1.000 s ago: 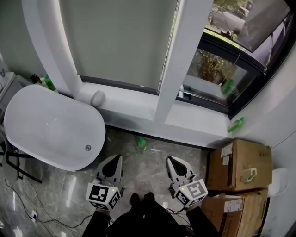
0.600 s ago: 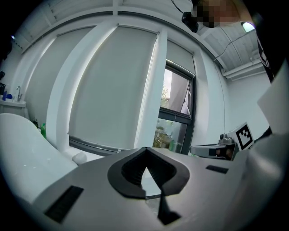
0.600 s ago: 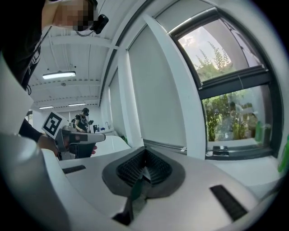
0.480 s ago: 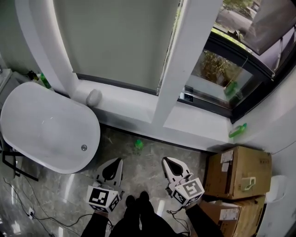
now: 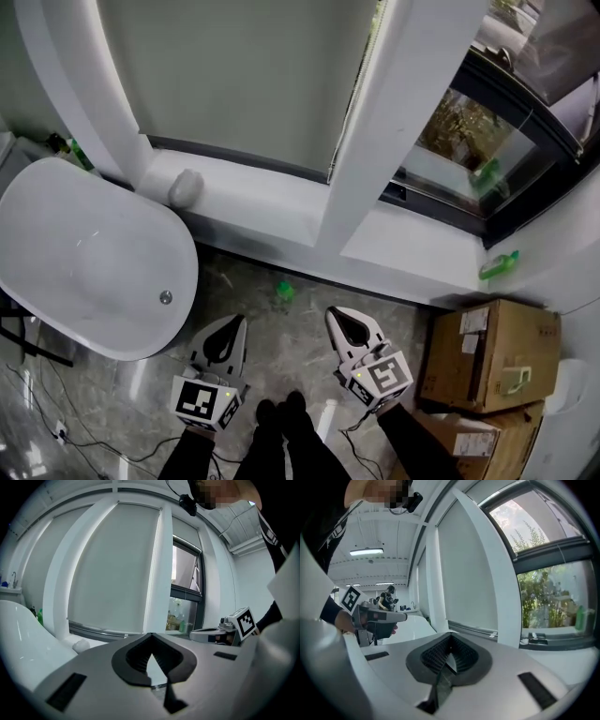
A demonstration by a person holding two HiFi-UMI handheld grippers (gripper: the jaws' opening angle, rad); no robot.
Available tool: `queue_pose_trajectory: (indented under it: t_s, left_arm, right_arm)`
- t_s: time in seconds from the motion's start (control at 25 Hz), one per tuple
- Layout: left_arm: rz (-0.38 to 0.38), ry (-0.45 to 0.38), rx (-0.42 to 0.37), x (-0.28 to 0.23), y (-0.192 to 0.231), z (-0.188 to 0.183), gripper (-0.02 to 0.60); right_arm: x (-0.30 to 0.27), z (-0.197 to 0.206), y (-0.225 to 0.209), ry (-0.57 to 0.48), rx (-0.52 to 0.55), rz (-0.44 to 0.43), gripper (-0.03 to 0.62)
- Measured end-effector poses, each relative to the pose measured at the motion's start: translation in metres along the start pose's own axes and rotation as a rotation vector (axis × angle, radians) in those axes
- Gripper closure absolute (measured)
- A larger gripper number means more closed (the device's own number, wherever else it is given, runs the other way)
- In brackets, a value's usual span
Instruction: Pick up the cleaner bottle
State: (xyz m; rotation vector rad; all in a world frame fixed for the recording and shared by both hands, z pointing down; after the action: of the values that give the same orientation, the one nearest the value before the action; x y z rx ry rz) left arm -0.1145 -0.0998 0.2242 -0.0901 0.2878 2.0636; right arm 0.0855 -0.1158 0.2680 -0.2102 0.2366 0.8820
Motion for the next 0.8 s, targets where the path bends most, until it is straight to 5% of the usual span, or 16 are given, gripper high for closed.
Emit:
queue_pose_trajectory:
  t_s: [0.8]
  left_arm:
    - [-0.003,0.022,-0.008,-0.066,0.064,0.211,0.575]
  right_arm:
    - [-0.105,0.207,-0.051,0.031,0.041,0.032,0.592]
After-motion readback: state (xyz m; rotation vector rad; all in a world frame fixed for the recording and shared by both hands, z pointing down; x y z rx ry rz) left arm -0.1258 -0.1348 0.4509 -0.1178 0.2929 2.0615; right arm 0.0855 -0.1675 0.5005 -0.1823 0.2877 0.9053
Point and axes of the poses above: the fingertips, and each gripper's own axes: x backward along the fingers, y to its left, z out of its underside, the point moved 4 cm from there along x, backward along the fingers, and after that the axes turned 4 degrees about y, right-handed, at the moved point
